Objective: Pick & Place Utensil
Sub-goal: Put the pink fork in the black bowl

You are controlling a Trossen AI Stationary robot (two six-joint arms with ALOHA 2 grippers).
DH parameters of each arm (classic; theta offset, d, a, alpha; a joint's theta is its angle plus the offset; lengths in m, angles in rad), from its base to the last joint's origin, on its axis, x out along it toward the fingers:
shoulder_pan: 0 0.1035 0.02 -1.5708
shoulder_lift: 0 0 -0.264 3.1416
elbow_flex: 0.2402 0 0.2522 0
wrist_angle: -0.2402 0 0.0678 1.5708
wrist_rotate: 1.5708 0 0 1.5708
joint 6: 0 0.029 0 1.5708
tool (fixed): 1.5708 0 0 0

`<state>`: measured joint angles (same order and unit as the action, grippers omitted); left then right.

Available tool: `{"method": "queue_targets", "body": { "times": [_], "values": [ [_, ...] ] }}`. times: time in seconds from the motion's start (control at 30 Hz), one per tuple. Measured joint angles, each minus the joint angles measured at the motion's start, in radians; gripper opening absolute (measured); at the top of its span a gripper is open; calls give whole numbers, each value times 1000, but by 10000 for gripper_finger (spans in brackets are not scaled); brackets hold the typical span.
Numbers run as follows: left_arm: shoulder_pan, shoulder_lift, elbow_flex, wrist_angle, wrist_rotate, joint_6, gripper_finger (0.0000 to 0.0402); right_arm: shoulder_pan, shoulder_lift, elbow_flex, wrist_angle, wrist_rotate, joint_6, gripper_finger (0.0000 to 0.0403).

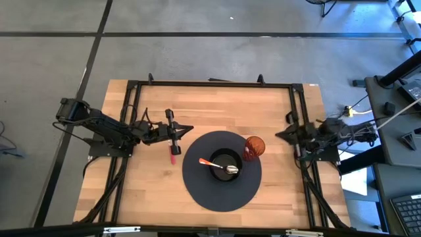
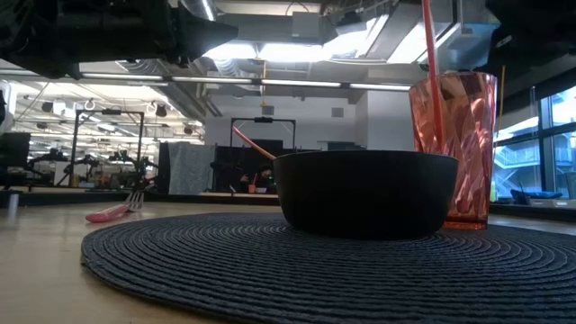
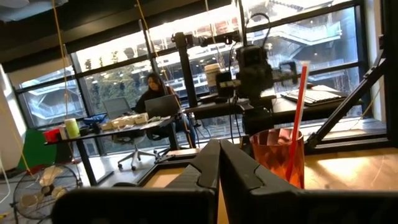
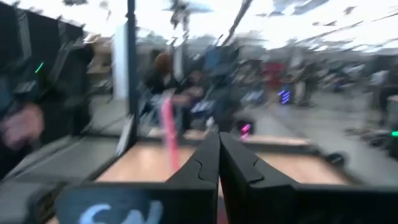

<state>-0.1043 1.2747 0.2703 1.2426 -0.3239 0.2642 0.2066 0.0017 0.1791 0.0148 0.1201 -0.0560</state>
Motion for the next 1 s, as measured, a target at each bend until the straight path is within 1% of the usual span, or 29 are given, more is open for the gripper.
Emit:
{"method": "queue_targets", "body": {
  "times": [0.07, 0.17, 0.23, 0.33, 0.53, 0.8, 0.9, 1.0],
  "values": [
    [0, 0, 0, -7, -1, 1, 4, 0, 0, -48, 14, -43, 0, 4],
    [0, 0, 0, -13, -29, 0, 2, 0, 0, -88, 54, -33, -1, 5],
    [0, 0, 0, -13, -44, 0, 1, 0, 2, -89, 55, -12, -3, 5],
    [0, 0, 0, -13, -49, -1, 4, 0, 2, -89, 53, -10, -6, 5],
    [0, 0, 0, -14, -46, -16, 6, 0, 2, -88, -64, -10, 22, 5],
    [0, 0, 0, -44, -48, -17, 3, 0, 2, -88, -65, -8, 21, 5],
    [3, 0, 0, -88, -66, -59, 2, 0, 2, -88, -65, -8, 21, 5],
    [10, 0, 0, -128, -105, -72, 1, 0, 2, -88, -65, -8, 21, 5]
  ]
}}
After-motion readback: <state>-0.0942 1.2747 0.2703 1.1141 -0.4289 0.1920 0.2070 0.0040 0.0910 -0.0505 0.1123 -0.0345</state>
